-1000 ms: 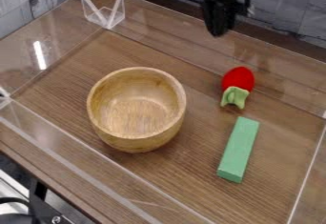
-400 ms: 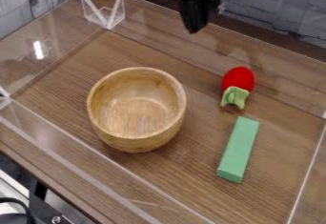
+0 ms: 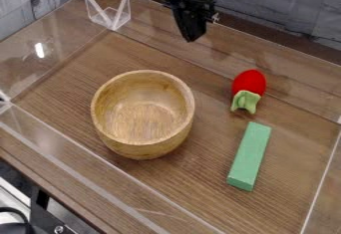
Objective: Move the red fruit to the right side of the table
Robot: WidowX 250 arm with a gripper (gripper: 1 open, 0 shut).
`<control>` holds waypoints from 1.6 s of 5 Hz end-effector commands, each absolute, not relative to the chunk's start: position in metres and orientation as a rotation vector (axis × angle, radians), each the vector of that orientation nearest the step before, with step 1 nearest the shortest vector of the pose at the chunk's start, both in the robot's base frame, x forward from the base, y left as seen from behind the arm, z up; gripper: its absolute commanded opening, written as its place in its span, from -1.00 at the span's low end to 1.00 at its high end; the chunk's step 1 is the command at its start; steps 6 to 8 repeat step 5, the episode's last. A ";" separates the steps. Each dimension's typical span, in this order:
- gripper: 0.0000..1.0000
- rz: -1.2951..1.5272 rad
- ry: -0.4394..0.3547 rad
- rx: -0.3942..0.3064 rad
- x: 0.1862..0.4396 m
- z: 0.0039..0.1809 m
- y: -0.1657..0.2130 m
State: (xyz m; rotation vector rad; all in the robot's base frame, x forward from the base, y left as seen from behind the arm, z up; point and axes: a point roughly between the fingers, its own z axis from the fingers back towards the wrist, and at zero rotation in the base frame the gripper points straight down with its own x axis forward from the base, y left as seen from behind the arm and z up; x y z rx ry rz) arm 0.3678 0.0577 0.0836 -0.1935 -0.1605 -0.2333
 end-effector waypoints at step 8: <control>1.00 0.016 -0.340 -0.143 0.370 0.095 0.087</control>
